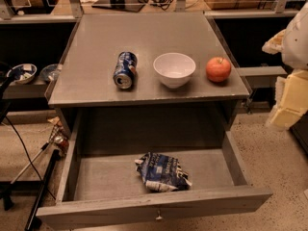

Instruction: Pick blue chip bag from top drawer and place on counter

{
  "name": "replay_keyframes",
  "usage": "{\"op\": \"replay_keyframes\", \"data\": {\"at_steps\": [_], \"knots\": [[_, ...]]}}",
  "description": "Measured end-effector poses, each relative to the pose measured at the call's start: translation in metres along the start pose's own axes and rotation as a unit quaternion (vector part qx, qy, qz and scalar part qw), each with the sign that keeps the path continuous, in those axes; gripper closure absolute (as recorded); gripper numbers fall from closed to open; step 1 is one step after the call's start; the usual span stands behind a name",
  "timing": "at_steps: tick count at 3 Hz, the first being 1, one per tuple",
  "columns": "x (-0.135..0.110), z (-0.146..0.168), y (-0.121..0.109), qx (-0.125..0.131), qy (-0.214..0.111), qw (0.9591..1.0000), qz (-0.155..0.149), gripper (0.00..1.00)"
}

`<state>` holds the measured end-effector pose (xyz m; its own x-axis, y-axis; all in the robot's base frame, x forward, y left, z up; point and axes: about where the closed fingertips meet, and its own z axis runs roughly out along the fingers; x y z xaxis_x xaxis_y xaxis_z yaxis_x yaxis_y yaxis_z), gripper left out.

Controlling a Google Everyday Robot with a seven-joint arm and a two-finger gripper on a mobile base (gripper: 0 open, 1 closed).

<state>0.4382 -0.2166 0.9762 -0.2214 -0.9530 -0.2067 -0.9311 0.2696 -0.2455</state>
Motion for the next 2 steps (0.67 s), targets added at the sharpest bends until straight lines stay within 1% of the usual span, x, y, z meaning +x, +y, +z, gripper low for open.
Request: {"op": "replay_keyframes", "data": {"at_steps": [1, 2], "knots": [[-0.002, 0.0, -0.001, 0.002, -0.001, 1.0, -0.002, 0.0], [-0.015, 0.015, -0.006, 0.001, -0.014, 0.9997, -0.02, 0.0]]}}
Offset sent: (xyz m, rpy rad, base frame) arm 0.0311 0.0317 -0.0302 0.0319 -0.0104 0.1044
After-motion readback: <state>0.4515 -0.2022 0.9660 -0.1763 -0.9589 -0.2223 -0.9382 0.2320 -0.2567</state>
